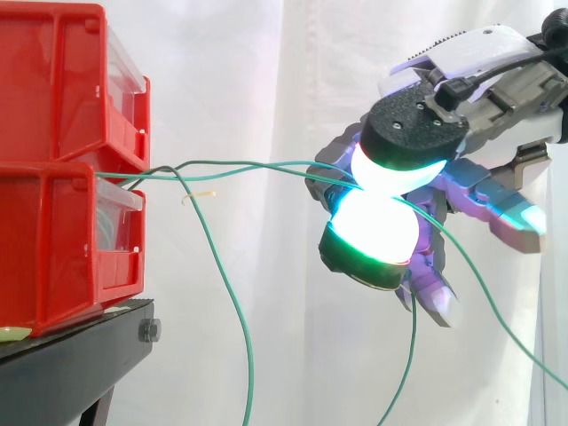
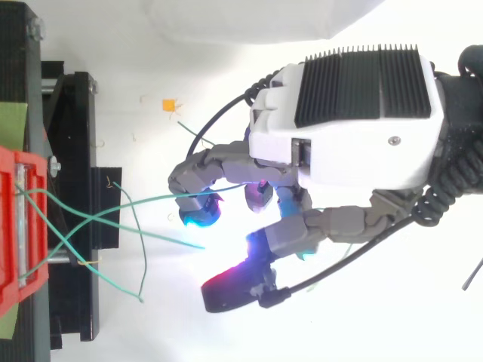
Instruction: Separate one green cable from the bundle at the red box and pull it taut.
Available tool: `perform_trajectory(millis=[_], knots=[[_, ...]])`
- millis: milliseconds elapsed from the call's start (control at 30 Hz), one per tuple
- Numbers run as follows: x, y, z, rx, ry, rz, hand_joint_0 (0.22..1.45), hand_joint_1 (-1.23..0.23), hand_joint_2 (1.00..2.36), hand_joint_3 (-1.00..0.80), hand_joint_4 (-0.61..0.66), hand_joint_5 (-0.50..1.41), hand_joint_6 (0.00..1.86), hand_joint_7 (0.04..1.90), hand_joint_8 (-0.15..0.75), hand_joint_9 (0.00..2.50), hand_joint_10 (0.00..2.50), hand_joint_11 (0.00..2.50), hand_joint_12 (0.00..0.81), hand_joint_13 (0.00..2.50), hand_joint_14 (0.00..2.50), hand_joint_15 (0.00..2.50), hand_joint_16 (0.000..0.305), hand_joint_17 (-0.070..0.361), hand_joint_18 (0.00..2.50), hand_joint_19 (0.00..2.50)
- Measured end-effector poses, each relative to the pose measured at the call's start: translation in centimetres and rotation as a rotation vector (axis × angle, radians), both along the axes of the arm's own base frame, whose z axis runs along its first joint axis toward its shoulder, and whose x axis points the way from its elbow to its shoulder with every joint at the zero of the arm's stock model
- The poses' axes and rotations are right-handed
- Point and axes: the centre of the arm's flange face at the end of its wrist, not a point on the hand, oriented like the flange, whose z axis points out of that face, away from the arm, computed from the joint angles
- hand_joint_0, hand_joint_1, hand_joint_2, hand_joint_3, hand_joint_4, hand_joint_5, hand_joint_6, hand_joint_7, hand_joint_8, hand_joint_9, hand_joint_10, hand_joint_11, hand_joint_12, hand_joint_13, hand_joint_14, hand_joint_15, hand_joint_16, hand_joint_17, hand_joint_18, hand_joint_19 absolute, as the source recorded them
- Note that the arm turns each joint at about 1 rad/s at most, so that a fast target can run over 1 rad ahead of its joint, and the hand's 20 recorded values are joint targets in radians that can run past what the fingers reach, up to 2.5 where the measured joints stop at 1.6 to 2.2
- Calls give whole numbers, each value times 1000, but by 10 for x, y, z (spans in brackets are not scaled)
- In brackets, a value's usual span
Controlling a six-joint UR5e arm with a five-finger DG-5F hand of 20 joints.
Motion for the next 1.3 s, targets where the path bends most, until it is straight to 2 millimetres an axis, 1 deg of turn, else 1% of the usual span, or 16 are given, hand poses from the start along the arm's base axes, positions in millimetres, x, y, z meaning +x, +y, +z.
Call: perform_trajectory(millis=[100, 133, 200, 233, 300, 333, 400, 467, 500, 600, 700, 800, 833, 900, 1067, 1300], knots=[[0, 0, 0, 0, 1, -2, 679, -1065, 1011, -330, 164, 103, 501, 1375, 229, 1553, 3, 85, 408, 920, 15, 454, 55, 125, 693, 544], [0, 0, 0, 0, 1, -1, 695, -1111, 1009, -383, 157, 102, 502, 1401, 245, 1502, 4, 99, 404, 884, 15, 465, 57, 128, 691, 545], [0, 0, 0, -1, 2, -2, 648, -1140, 1000, -500, 158, 94, 510, 1439, 254, 1489, 5, 146, 409, 878, 14, 479, 58, 131, 681, 545], [0, 0, 0, -1, 3, -2, 622, -1133, 1000, -500, 164, 92, 513, 1434, 260, 1488, 5, 151, 409, 877, 15, 473, 59, 132, 682, 545], [0, 0, -1, -1, 4, -2, 492, -1077, 1000, -500, 168, 98, 507, 1417, 272, 1518, 5, 155, 431, 899, 13, 479, 64, 145, 724, 528], [-1, 0, -1, -1, 4, -2, 472, -1057, 1000, -500, 171, 101, 505, 1423, 280, 1534, 5, 157, 436, 906, 13, 474, 66, 148, 736, 520], [-1, 0, -1, -1, 5, -2, 388, -884, 1000, -500, 165, 116, 501, 1396, 284, 1625, 5, 121, 473, 971, 11, 452, 75, 168, 810, 492], [-1, 1, -1, -1, 5, -1, 373, -757, 1000, -500, 145, 123, 501, 1381, 278, 1671, 4, 102, 484, 1003, 10, 439, 77, 173, 834, 476], [-1, 1, -1, -1, 5, 0, 379, -644, 1000, -500, 123, 128, 501, 1369, 277, 1706, 0, 94, 478, 1019, 11, 436, 77, 173, 831, 485], [-1, 1, -1, -1, 5, 0, 397, -563, 1000, -500, 108, 135, 502, 1363, 260, 1736, 3, 91, 473, 1047, 11, 438, 75, 169, 814, 487], [-1, 1, -1, 0, 6, 1, 492, -511, 1000, -500, 82, 136, 501, 1358, 229, 1723, 5, 122, 430, 1026, 12, 451, 63, 142, 727, 532], [-1, 1, -1, -1, 7, 0, 620, -594, 1000, -500, 59, 138, 501, 1333, 188, 1760, 6, 156, 395, 1039, 13, 467, 54, 120, 676, 562], [-1, 1, -1, -1, 7, 0, 624, -595, 1000, -500, 58, 138, 501, 1330, 182, 1762, 5, 151, 393, 1039, 15, 468, 53, 119, 677, 562], [-1, 1, -1, -1, 7, 0, 706, -668, 1000, -500, 76, 141, 503, 1313, 162, 1777, 5, 124, 392, 1066, 13, 457, 50, 112, 696, 558], [-1, 1, -1, -1, 7, -1, 755, -752, 1012, -344, 84, 141, 503, 1302, 165, 1784, 4, 112, 396, 1068, 15, 463, 48, 107, 693, 572], [-1, 1, -2, -2, 8, -1, 751, -786, 1021, -207, 55, 143, 504, 1295, 196, 1764, 4, 118, 397, 1066, 13, 467, 47, 106, 685, 582]])
